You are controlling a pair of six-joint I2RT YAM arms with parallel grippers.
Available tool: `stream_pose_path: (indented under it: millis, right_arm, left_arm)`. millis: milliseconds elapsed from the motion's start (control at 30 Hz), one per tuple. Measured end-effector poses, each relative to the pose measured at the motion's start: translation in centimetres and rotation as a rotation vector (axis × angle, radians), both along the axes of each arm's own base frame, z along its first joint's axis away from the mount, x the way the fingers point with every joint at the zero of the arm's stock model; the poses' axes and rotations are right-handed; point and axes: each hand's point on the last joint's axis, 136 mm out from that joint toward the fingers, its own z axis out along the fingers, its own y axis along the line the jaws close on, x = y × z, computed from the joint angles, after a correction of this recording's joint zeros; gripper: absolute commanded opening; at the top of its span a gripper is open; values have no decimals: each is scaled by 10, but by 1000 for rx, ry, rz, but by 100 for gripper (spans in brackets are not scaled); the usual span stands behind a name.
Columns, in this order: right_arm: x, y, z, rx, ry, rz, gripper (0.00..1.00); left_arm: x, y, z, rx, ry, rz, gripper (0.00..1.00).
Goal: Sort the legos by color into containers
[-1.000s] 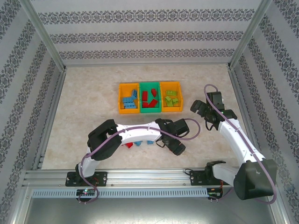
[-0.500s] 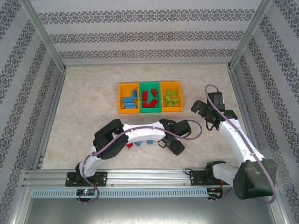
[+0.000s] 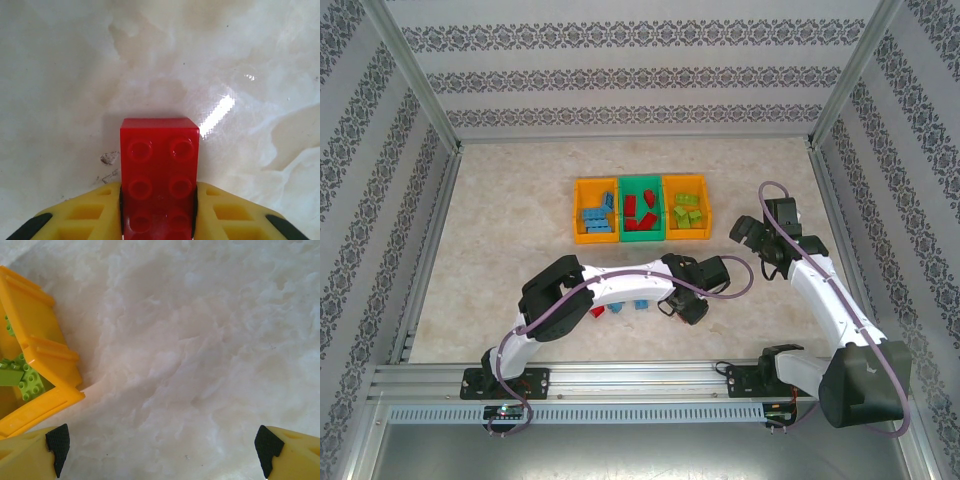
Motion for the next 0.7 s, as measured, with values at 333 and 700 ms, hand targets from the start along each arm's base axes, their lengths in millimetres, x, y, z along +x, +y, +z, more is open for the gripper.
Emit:
stream_pose_path:
  millis: [333, 700]
  right_arm:
    - [-3, 1, -7, 9, 14, -2, 98]
    - [-4, 3, -11, 18, 22, 5, 98]
  left_arm:
    - [27, 28, 2, 29, -38, 73, 30]
    - [81, 69, 35, 7, -114, 221, 31]
